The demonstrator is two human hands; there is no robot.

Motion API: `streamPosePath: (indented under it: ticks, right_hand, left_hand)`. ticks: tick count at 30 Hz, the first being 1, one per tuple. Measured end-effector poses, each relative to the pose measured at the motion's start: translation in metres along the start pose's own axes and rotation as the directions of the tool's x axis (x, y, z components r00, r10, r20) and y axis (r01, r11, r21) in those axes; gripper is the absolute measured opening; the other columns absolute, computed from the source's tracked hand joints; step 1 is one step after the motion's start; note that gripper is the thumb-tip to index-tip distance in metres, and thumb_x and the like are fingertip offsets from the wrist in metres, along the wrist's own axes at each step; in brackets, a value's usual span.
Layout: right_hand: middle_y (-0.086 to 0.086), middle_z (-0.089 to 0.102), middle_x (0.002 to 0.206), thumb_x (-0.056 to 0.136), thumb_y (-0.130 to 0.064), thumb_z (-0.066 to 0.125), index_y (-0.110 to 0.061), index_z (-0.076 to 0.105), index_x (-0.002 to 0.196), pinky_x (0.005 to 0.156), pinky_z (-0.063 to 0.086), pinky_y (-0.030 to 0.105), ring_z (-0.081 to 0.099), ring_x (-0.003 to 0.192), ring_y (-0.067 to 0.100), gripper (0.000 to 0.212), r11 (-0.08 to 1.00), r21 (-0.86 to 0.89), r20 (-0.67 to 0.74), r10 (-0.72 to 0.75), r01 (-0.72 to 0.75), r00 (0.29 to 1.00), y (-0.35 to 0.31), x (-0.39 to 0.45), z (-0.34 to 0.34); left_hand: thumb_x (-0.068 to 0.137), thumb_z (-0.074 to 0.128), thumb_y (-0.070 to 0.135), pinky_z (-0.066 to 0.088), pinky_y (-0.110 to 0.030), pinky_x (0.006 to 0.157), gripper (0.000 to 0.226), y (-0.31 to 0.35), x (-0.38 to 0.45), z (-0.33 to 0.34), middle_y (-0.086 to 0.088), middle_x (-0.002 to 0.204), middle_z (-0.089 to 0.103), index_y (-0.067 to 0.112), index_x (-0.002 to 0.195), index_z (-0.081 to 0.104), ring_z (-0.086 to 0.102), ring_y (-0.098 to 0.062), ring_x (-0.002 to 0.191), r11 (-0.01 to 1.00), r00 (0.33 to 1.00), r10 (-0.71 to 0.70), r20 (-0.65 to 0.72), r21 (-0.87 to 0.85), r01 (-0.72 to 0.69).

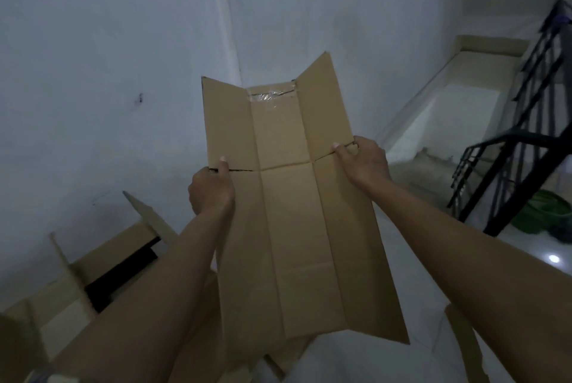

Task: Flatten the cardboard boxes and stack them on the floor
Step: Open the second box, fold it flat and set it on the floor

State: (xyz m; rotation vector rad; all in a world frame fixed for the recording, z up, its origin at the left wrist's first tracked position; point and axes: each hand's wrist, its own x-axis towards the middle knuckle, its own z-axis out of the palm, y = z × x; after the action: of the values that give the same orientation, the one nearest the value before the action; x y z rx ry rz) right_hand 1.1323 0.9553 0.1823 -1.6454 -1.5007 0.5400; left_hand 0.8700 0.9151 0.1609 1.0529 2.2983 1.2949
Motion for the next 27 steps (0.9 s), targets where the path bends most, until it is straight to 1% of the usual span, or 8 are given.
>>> streamPosePath:
  ticks: [4,10,14,16,19,23,25,27]
  right_hand:
    - [-0.001,0.066,0.094,0.095,-0.048,0.059,-0.018,0.069,0.096,0.074,0.042,0.029,0.057,0.085,0.019,0.031,0.998,-0.002,0.117,-0.06,0.061,0.991,0.036,0.082,0.045]
    - [0.003,0.067,0.088,0.093,-0.048,0.058,-0.012,0.066,0.089,0.073,0.046,0.034,0.06,0.085,0.026,0.038,0.994,-0.024,0.278,-0.099,0.11,0.955,0.094,0.178,0.109]
    - [0.01,0.07,0.097,0.095,-0.045,0.056,-0.009,0.066,0.095,0.074,0.042,0.034,0.061,0.094,0.032,0.037,0.992,-0.025,0.377,-0.108,0.126,0.92,0.126,0.213,0.147]
    - [0.009,0.068,0.091,0.096,-0.045,0.054,-0.01,0.062,0.088,0.07,0.041,0.035,0.061,0.089,0.031,0.037,0.987,-0.059,0.409,-0.111,0.147,0.906,0.148,0.222,0.171]
    - [-0.001,0.061,0.077,0.097,-0.045,0.053,-0.017,0.054,0.079,0.062,0.038,0.033,0.06,0.077,0.024,0.034,0.987,-0.073,0.453,-0.098,0.146,0.886,0.19,0.221,0.211]
    - [-0.016,0.05,0.071,0.1,-0.042,0.053,-0.019,0.055,0.084,0.053,0.027,0.024,0.048,0.066,0.008,0.028,0.988,-0.078,0.525,-0.076,0.137,0.848,0.264,0.211,0.28]
    - [-0.014,0.05,0.073,0.1,-0.043,0.052,-0.016,0.058,0.089,0.056,0.025,0.028,0.04,0.063,-0.001,0.029,0.986,-0.088,0.556,-0.07,0.142,0.828,0.304,0.199,0.321]
    - [-0.006,0.061,0.079,0.099,-0.045,0.052,-0.018,0.062,0.091,0.064,0.033,0.028,0.05,0.068,0.008,0.03,0.989,-0.069,0.574,-0.066,0.128,0.816,0.346,0.185,0.361]
  left_hand:
    - [0.101,0.042,0.047,0.03,-0.03,0.063,0.053,-0.006,0.03,0.065,0.0,0.072,0.051,0.002,0.086,0.063,0.047,-0.024,0.075,0.995,0.993,-0.087,-0.079,0.032,0.09]
    - [0.101,0.041,0.047,0.032,-0.032,0.073,0.053,-0.013,0.053,0.159,-0.017,0.113,0.066,0.001,0.106,0.066,0.059,-0.037,0.106,0.955,0.946,-0.242,-0.218,0.117,0.271]
    - [0.099,0.043,0.048,0.042,-0.036,0.079,0.052,-0.031,0.06,0.206,-0.018,0.106,0.068,0.002,0.098,0.066,0.061,-0.038,0.102,0.921,0.891,-0.348,-0.291,0.07,0.383]
    - [0.098,0.044,0.049,0.045,-0.039,0.082,0.051,-0.048,0.061,0.234,-0.018,0.104,0.068,0.002,0.098,0.065,0.061,-0.038,0.102,0.899,0.861,-0.4,-0.315,0.049,0.436]
    - [0.099,0.046,0.043,0.036,-0.034,0.073,0.042,-0.083,0.059,0.275,-0.017,0.106,0.068,0.003,0.094,0.059,0.06,-0.037,0.104,0.871,0.837,-0.44,-0.325,0.071,0.486]
    - [0.102,0.046,0.039,0.027,-0.029,0.068,0.038,-0.152,0.057,0.33,-0.018,0.108,0.067,0.004,0.094,0.058,0.059,-0.036,0.104,0.841,0.805,-0.466,-0.367,0.098,0.532]
    - [0.102,0.045,0.04,0.027,-0.029,0.069,0.038,-0.2,0.053,0.358,-0.018,0.109,0.067,0.005,0.096,0.059,0.059,-0.036,0.106,0.817,0.786,-0.487,-0.381,0.118,0.564]
    - [0.101,0.045,0.041,0.029,-0.03,0.07,0.043,-0.248,0.049,0.382,-0.019,0.108,0.068,0.003,0.101,0.063,0.06,-0.037,0.106,0.803,0.778,-0.494,-0.387,0.138,0.579]
